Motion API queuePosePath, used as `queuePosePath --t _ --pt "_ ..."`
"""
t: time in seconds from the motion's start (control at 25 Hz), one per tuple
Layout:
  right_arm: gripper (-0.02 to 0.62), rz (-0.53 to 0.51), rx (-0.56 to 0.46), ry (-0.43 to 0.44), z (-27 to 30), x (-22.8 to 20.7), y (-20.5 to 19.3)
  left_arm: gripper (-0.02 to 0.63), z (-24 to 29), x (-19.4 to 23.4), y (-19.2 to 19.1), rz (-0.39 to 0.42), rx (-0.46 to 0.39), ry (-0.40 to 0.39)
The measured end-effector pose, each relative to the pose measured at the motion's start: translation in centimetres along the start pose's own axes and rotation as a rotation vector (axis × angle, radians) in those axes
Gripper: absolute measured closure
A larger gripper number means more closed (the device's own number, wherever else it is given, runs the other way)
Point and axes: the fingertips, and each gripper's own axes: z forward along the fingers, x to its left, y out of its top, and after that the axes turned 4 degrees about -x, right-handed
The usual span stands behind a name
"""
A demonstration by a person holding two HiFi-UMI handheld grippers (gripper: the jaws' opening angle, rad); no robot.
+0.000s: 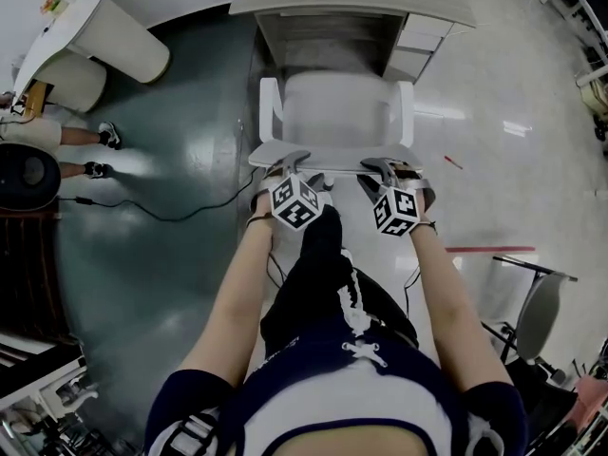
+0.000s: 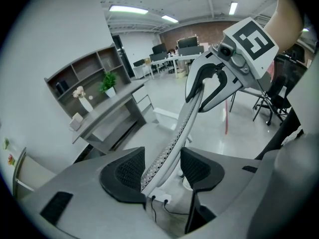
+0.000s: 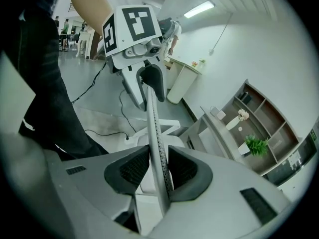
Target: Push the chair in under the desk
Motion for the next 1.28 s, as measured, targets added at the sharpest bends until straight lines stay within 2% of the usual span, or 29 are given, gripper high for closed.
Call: queuePosePath --t 0.48,0.84,1.28 --pt "0.491 0.079 0.021 0.036 3.3 -4.6 0.0 0.38 1.9 4.8 0.6 0.023 -0.04 0.045" --pt "0.492 0.06 0.01 -0.023 5.2 -6.9 0.8 0.377 3.2 8.3 0.4 0.026 -0.019 -0.006" --pt "0.492 0.064 0.009 -0.034 7.3 -9.9 1.2 0.374 4.6 12.1 0.9 0.035 -0.017 -0.027"
